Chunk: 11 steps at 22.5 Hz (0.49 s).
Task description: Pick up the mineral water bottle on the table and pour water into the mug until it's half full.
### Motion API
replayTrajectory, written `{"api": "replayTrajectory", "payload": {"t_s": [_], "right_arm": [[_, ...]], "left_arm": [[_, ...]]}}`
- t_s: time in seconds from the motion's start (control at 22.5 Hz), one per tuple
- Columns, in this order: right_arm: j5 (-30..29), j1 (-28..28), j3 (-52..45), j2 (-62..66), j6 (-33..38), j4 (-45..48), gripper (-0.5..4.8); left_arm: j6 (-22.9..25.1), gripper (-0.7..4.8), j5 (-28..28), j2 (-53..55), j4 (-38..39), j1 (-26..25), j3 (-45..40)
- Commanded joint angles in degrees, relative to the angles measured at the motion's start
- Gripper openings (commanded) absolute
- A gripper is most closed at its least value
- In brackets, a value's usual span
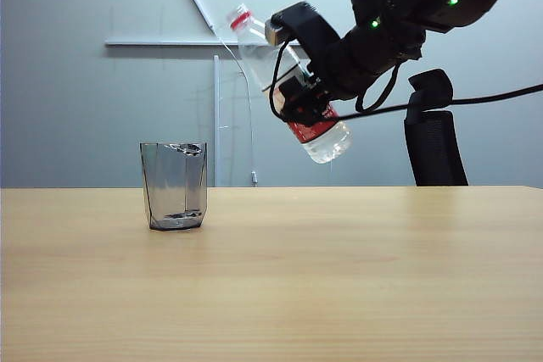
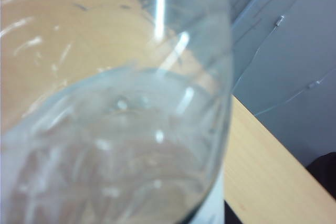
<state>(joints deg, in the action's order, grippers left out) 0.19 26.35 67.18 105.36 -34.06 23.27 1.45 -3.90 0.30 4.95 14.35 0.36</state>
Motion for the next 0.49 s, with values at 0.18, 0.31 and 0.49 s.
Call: {"api": "replayTrajectory", "payload": {"t_s": [0.18,0.31,0.49], "right_arm": [[-0.2,1.2,3.6,2.7,-11.3,-1.4,2.77],[-0.1,1.8,4.4,3.9,-14.7,-1.7,2.77],[2.5,3.4,4.7,4.9,-22.3,-1.6,2.77]], "left_arm": [[-0.2,-0.02,0.1,0.0,-0.7,-0.1,0.2],[-0.2,-0.02,0.1,0.0,-0.7,-0.1,0.2],[-0.2,-0.02,0.1,0.0,-0.8,-0.1,0.2]]}}
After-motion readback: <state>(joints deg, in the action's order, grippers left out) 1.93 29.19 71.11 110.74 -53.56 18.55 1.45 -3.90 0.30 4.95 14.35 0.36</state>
